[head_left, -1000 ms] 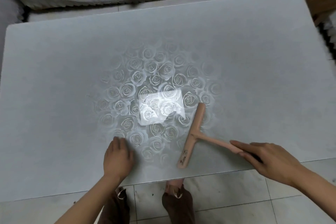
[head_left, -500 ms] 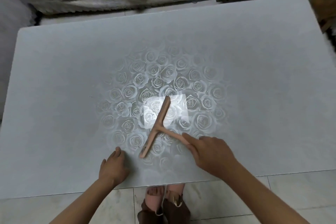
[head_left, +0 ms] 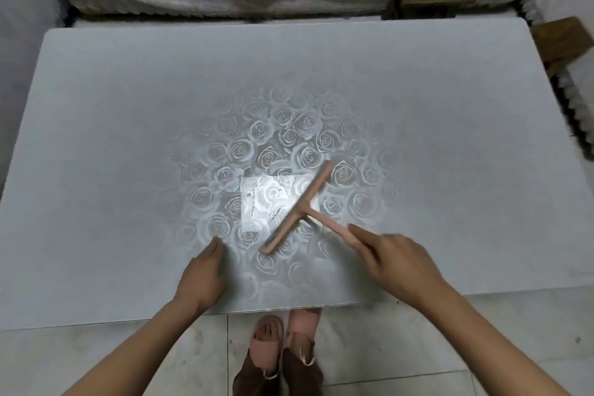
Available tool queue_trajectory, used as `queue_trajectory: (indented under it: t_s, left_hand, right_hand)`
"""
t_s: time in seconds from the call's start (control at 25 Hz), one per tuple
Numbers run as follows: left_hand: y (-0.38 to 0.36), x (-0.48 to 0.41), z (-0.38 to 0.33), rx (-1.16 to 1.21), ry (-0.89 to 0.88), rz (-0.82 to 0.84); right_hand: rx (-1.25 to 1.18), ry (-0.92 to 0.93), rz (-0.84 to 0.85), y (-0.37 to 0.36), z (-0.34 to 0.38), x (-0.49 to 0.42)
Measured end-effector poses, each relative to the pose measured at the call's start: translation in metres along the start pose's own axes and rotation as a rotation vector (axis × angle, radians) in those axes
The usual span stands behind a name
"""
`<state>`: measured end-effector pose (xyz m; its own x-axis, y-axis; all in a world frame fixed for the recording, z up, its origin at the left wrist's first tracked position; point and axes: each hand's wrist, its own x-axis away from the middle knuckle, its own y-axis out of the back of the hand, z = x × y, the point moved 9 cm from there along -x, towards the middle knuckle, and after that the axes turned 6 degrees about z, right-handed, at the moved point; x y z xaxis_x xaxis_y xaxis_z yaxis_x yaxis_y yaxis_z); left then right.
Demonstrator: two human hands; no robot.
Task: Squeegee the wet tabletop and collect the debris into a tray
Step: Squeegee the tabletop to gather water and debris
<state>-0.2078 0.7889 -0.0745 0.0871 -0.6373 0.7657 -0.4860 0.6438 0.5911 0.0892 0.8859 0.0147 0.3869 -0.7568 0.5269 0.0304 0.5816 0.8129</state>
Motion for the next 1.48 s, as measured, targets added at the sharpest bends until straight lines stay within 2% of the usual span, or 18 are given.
queue_trajectory:
  t_s: [0.12,0.2,0.44,0.52,0.64,0.72,0.8,1.04,1.12,1.2,1.28,1.32,1.4,1.48]
  left_hand:
    - [-0.003,0.015,-0.017,-0.121,-0.12,-0.048]
    - [-0.013,0.02,-0.028,-0.19,-0.157,-0.037]
    - [-0.04,0.023,-0.051,-0.335,-0.166,-0.011]
    - [-0.05,0.025,-0.067,-0.344,-0.194,0.001]
    - [-0.059,0.028,-0.102,-0.391,-0.245,0.008]
    - [-0.065,0.027,-0.121,-0.441,-0.246,0.017]
    - [-0.07,0.022,-0.138,-0.468,-0.215,0.019]
    - [-0.103,0.016,-0.187,-0.414,-0.077,-0.008]
    - [-0.112,0.016,-0.211,-0.378,-0.067,-0.017]
    - [-0.123,0.014,-0.242,-0.379,-0.07,-0.028]
    - [-0.13,0.01,-0.268,-0.401,-0.07,-0.046]
    - [-0.132,0.007,-0.278,-0.416,-0.063,-0.053]
    - [-0.136,-0.003,-0.292,-0.44,-0.039,-0.046]
    - [-0.136,-0.011,-0.298,-0.451,-0.007,-0.034]
  right_hand:
    - [-0.072,-0.232,0.068,-0.014,-0.083,0.124]
    - [-0.127,-0.325,0.045,-0.033,-0.105,0.175]
    - [-0.037,-0.284,0.042,-0.068,-0.061,0.125]
    - [-0.067,-0.311,0.026,-0.065,-0.084,0.148]
    - [-0.248,-0.464,0.006,-0.063,-0.165,0.226]
    - [-0.26,-0.506,-0.031,-0.062,-0.203,0.256]
    - [-0.179,-0.428,-0.002,-0.07,-0.207,0.249]
    - [-0.216,-0.215,-0.005,-0.078,-0.186,0.184]
    - [-0.311,-0.227,-0.025,-0.064,-0.223,0.216]
    - [-0.379,-0.372,-0.07,-0.045,-0.301,0.269]
    - [-0.347,-0.458,-0.11,-0.031,-0.371,0.297]
    - [-0.373,-0.448,-0.121,-0.029,-0.389,0.295]
    - [-0.367,-0.314,-0.077,-0.034,-0.386,0.263]
    - [-0.262,-0.243,-0.008,-0.05,-0.373,0.231]
